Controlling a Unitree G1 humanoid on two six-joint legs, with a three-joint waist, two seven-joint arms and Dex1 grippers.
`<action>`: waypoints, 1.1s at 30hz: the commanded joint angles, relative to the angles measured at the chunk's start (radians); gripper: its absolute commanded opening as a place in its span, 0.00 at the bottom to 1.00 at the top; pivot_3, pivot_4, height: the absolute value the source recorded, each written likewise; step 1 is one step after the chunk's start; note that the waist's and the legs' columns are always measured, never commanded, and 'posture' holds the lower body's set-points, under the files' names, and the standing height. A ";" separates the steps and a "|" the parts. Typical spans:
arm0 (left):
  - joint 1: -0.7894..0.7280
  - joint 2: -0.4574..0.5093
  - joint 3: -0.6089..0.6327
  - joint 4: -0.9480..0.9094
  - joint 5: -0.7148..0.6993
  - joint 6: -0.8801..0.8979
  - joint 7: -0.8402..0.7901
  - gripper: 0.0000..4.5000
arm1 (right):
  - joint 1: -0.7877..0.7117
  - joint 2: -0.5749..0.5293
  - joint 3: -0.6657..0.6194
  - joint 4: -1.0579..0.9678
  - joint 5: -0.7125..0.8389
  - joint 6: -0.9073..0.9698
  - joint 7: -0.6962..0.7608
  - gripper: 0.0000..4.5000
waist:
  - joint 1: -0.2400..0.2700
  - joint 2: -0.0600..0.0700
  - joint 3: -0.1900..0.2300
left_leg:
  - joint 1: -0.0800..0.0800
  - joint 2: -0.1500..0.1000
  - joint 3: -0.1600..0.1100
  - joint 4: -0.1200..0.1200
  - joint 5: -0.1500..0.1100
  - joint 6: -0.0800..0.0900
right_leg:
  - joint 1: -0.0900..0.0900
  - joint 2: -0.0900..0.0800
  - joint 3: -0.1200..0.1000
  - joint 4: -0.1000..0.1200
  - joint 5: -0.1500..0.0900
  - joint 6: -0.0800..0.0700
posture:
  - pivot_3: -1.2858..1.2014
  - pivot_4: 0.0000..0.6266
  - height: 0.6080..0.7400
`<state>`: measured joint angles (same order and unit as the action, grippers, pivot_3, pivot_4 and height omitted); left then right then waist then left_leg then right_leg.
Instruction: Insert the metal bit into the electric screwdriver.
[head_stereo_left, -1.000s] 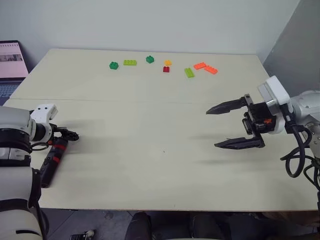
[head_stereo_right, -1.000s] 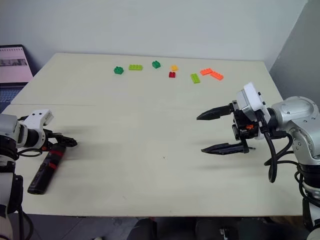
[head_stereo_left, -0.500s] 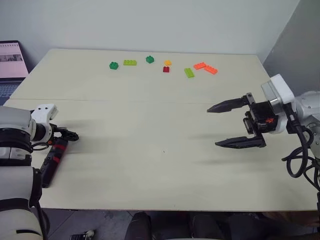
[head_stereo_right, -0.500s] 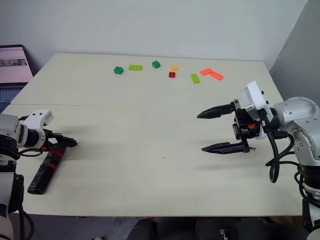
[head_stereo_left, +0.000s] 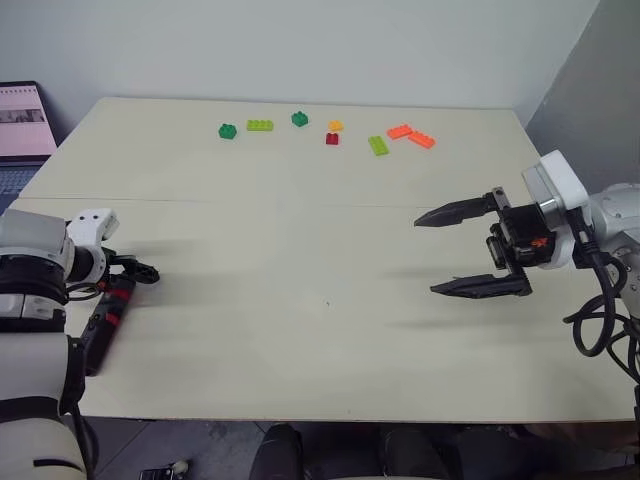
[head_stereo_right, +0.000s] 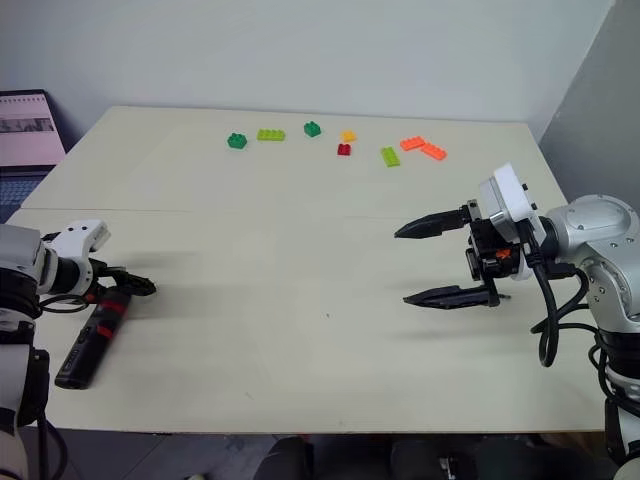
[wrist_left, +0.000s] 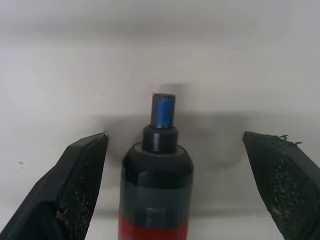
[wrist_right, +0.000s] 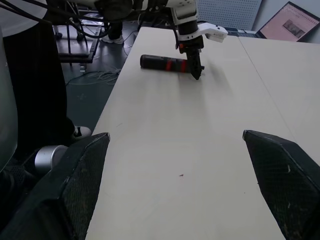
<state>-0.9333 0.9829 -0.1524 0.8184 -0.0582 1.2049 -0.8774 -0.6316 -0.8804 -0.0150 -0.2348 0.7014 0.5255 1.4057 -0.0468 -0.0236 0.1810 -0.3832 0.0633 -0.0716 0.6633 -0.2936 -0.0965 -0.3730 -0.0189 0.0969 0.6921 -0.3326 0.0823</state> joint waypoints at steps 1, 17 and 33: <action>0.021 0.012 -0.001 -0.057 0.000 0.027 -0.002 0.96 | -0.004 -0.007 -0.025 -0.022 0.001 -0.020 0.006 1.00 | 0.000 0.000 0.000 | 0.000 0.000 0.000 0.000 0.000 0.000 | 0.000 0.000 0.000 0.000 0.000 0.000 | 0.52 0.24 1.00; 0.064 0.044 -0.007 -0.050 0.022 -0.042 -0.020 0.37 | -0.011 -0.001 -0.020 -0.016 -0.007 -0.015 -0.003 1.00 | -0.001 0.000 0.000 | 0.000 0.000 0.000 0.000 0.000 0.000 | 0.000 0.000 0.000 0.000 0.000 0.000 | 0.52 0.24 1.00; -0.082 -0.096 0.090 -0.413 -0.152 -0.223 -0.158 0.37 | 0.183 -0.053 -0.209 -0.140 0.041 0.082 -0.181 1.00 | 0.027 -0.001 0.000 | -0.008 -0.001 -0.004 0.002 0.001 -0.001 | -0.001 0.000 -0.003 -0.003 0.000 0.000 | 0.52 0.24 1.00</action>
<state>-0.9542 0.9052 -0.1112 0.4931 -0.1578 1.0120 -1.0033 -0.4829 -0.9197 -0.1493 -0.3155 0.7160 0.5842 1.2738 -0.0194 -0.0243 0.1815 -0.3933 0.0627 -0.0768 0.6664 -0.2930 -0.0976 -0.3739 -0.0191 0.0931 0.6889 -0.3326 0.0822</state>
